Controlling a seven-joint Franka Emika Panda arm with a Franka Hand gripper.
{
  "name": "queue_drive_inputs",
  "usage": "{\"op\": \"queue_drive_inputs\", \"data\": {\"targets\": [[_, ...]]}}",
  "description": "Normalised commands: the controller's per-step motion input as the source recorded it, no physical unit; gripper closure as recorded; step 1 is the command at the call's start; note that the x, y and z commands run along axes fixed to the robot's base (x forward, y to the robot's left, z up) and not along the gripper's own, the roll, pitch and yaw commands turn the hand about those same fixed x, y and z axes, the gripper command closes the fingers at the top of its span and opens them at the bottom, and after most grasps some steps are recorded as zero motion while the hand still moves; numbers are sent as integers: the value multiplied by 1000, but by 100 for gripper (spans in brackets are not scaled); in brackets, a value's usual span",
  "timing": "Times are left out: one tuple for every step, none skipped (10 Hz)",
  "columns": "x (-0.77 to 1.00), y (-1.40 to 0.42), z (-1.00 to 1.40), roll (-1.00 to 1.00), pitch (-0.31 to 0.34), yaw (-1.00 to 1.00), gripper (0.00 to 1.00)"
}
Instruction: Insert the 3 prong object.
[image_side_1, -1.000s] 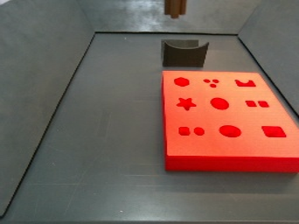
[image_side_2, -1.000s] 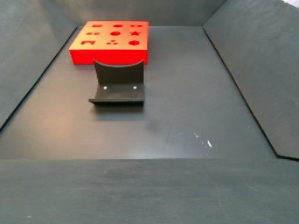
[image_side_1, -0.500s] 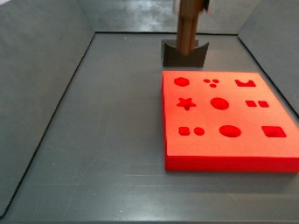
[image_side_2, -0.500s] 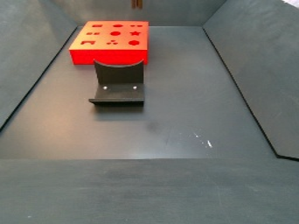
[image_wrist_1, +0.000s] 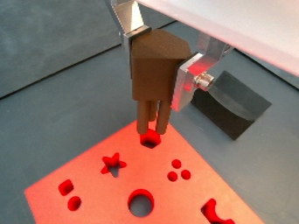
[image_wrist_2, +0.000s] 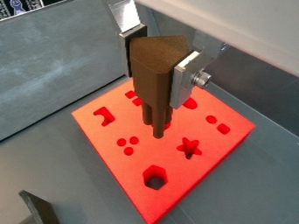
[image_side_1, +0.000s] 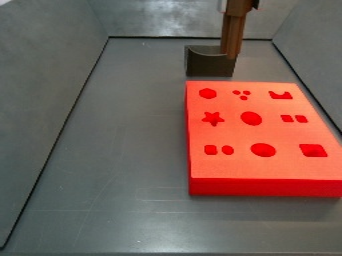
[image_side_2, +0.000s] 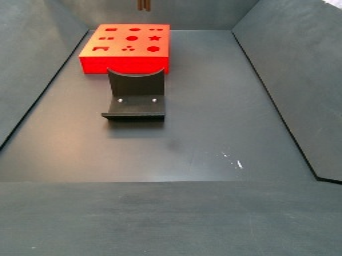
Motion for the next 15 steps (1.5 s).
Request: {"op": "queue_drive_inputs", "data": {"targets": [[1000, 31, -6, 96, 19, 0, 100], [1000, 43, -80, 126, 19, 0, 100], [1000, 60, -111, 133, 0, 0, 100], [1000, 66, -117, 133, 0, 0, 100], [897, 54, -31, 64, 26, -89, 100], [0, 29, 0, 0, 0, 0, 100], [277, 0, -174, 306, 34, 337, 100], [811, 0, -77, 464, 66, 166, 100], [903, 0, -26, 500, 57, 60, 100], [909, -114, -266, 459, 127, 37, 100], [811, -77, -517, 263, 216, 0, 100], [514, -23, -603, 131, 276, 0, 100], [369, 0, -637, 0, 299, -11, 100], [540, 0, -420, -97, 379, -34, 100], [583, 0, -240, -140, 459, -17, 100]]}}
